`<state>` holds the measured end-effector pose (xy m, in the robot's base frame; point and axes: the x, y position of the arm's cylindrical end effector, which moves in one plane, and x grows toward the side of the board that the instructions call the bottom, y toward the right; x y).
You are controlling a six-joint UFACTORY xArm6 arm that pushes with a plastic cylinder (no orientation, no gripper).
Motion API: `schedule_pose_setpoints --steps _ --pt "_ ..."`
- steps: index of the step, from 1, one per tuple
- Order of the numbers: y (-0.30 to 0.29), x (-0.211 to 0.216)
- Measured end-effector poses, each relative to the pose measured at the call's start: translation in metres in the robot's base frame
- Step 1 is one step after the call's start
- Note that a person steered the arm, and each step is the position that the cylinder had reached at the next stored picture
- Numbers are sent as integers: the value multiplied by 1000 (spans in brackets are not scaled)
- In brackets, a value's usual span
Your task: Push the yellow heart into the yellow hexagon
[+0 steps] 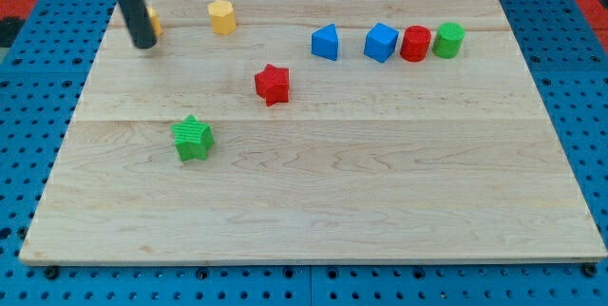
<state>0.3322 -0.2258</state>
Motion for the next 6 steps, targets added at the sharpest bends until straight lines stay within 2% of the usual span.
schedule_pose_setpoints --steps 1,2,4,5,6 --pt "-74 -22" --pt "-69 -51" --pt "75 -65" --pt "101 -78" --pt "47 -102"
